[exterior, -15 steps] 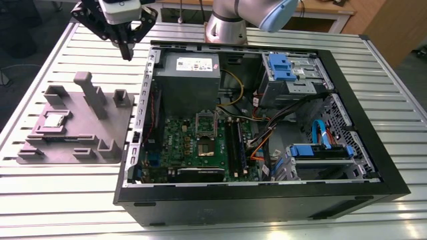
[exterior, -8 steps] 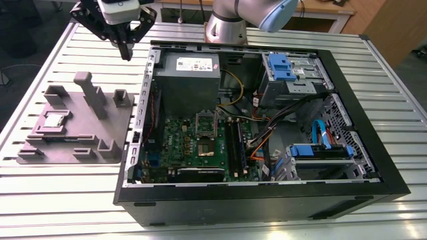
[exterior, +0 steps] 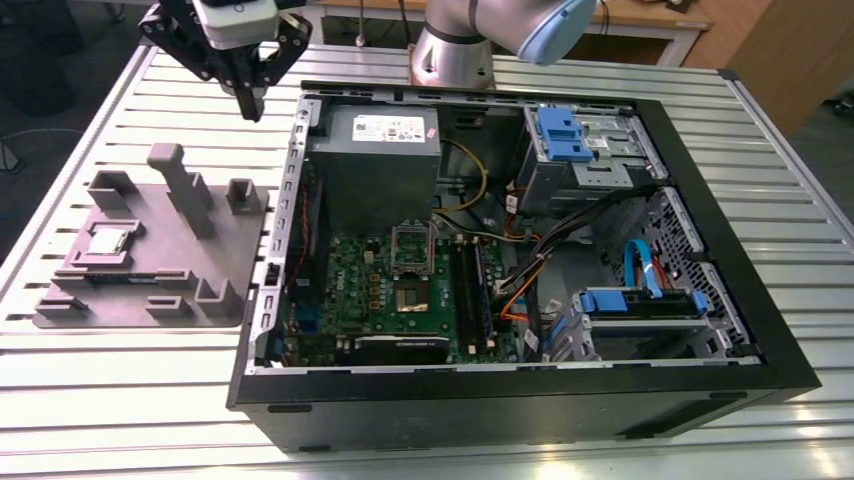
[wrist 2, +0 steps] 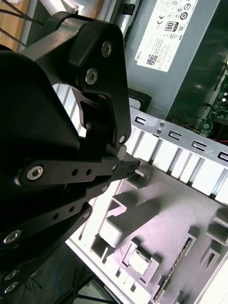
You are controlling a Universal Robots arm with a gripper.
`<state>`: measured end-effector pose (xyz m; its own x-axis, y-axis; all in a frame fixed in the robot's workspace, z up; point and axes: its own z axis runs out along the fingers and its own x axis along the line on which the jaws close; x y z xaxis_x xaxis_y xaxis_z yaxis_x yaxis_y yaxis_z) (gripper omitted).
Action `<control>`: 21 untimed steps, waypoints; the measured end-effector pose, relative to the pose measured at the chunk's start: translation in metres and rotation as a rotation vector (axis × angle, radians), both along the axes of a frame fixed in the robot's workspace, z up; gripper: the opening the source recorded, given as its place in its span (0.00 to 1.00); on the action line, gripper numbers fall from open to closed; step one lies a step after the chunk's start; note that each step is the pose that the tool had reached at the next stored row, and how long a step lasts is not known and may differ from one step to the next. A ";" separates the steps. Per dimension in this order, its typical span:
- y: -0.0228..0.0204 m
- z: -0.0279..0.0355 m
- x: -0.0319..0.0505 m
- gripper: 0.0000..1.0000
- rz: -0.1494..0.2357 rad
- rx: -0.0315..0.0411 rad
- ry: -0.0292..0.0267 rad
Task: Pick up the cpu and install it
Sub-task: 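Reach for the cpu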
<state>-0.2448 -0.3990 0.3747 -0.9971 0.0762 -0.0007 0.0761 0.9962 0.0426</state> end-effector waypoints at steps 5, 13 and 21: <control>0.0000 0.0000 -0.0008 0.10 0.000 -0.0001 0.0001; 0.0000 -0.0001 -0.0027 0.10 0.000 0.0000 0.0001; 0.0000 -0.0015 -0.0060 0.10 0.000 0.0000 0.0042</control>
